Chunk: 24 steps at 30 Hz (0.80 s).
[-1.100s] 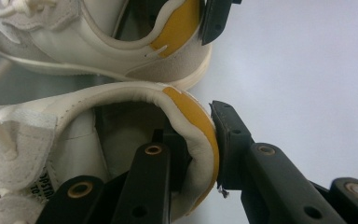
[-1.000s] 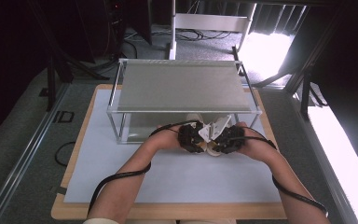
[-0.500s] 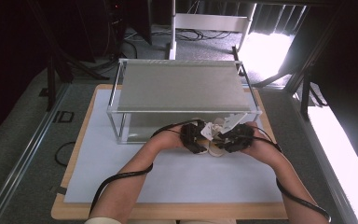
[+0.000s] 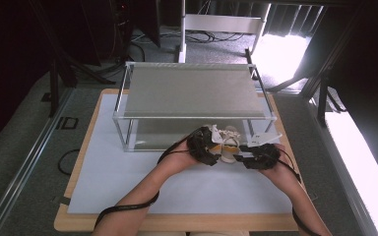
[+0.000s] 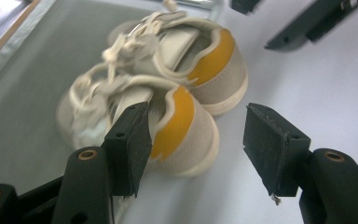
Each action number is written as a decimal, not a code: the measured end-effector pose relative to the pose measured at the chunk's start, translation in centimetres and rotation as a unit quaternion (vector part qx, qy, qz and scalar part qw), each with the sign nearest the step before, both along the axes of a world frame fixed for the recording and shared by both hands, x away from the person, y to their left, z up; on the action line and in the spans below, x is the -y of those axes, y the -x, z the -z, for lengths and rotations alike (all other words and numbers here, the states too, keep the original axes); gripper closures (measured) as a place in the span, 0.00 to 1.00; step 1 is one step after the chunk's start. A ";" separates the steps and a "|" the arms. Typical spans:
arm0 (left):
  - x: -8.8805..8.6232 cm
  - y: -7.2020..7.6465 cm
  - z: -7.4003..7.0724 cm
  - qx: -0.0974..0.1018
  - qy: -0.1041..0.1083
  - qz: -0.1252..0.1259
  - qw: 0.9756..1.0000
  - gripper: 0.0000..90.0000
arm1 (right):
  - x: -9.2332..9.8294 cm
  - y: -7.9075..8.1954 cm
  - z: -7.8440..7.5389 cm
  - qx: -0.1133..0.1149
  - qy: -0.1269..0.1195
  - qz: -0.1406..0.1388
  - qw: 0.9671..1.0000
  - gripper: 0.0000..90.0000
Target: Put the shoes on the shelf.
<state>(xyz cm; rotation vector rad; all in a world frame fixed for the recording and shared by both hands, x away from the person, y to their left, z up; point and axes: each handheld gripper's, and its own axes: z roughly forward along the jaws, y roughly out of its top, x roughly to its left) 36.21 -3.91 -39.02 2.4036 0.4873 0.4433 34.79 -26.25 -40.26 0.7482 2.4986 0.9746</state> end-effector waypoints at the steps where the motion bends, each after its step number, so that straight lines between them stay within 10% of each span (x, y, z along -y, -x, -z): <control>1: -0.1 0.2 0.0 -0.002 0.001 -0.012 1.000 0.45 | 0.0 0.0 0.0 0.000 0.000 0.000 1.000 0.63; 11: -1.3 1.4 2.0 -0.030 0.001 -0.099 0.995 0.45 | 0.6 0.9 1.6 -0.026 -0.047 0.090 0.994 0.60; 24: -0.5 1.5 4.1 -0.044 0.030 -0.136 0.989 0.48 | -0.4 1.0 3.4 -0.042 -0.073 0.137 0.987 0.53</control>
